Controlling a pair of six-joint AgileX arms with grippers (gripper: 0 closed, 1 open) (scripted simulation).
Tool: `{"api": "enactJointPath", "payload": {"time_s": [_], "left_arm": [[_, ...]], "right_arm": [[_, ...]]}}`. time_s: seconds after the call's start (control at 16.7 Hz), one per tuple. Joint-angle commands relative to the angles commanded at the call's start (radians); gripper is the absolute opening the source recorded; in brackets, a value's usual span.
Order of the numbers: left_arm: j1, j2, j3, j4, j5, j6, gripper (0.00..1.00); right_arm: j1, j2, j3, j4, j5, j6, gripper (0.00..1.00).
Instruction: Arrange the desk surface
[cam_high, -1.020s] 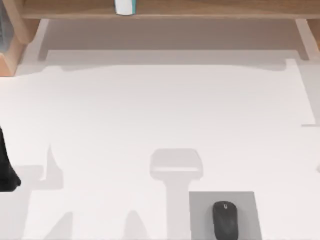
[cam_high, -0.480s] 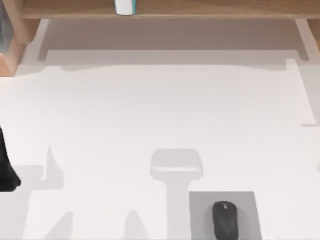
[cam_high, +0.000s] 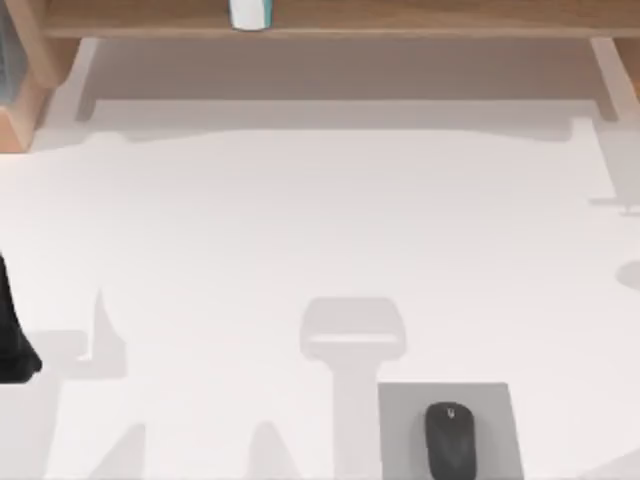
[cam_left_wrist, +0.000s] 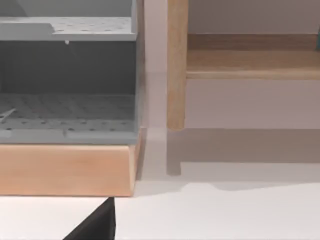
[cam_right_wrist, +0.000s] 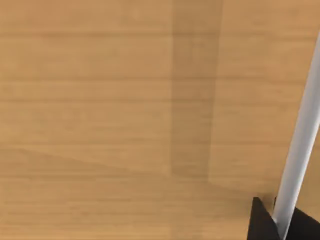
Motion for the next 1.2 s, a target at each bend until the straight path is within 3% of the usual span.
{"api": "enactJointPath", "payload": {"time_s": [0.36, 0.78, 1.2], "left_arm": [[0.000, 0.000, 0.000, 0.000, 0.000, 0.000, 1.00], [0.000, 0.000, 0.000, 0.000, 0.000, 0.000, 1.00], [0.000, 0.000, 0.000, 0.000, 0.000, 0.000, 1.00]], "right_arm": [[0.007, 0.013, 0.017, -0.018, 0.006, 0.001, 0.00], [0.068, 0.102, 0.246, -0.146, 0.071, 0.000, 0.00], [0.076, 0.133, 0.292, -0.184, 0.082, 0.002, 0.00]]}}
